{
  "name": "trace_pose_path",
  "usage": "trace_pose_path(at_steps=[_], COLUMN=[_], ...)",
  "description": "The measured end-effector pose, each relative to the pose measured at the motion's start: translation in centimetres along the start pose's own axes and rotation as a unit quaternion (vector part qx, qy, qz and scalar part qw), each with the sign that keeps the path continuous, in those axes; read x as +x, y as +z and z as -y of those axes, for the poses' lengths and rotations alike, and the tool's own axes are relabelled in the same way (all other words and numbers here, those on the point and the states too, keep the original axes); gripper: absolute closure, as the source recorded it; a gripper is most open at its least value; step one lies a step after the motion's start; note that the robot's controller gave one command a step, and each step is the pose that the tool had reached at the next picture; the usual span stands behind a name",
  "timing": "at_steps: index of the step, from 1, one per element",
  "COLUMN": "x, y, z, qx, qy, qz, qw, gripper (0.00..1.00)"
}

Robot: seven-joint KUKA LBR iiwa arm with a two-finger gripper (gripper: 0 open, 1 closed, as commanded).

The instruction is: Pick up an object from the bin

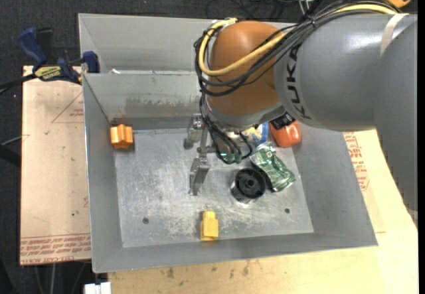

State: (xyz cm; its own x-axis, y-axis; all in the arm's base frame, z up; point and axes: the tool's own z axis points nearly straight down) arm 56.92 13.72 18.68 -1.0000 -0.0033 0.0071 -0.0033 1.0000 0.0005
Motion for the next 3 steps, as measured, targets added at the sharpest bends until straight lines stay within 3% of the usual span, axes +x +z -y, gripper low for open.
trace_pose_path(at_steps=[2,3], x=[-0.2,0.4], y=[-0.4,2.4], z=[0.1,-1.0], qx=[0.0,0.0], qy=[0.001,0.004], qz=[0.0037,0.007], qw=[1.0,1.0], gripper=[0.0,0.0])
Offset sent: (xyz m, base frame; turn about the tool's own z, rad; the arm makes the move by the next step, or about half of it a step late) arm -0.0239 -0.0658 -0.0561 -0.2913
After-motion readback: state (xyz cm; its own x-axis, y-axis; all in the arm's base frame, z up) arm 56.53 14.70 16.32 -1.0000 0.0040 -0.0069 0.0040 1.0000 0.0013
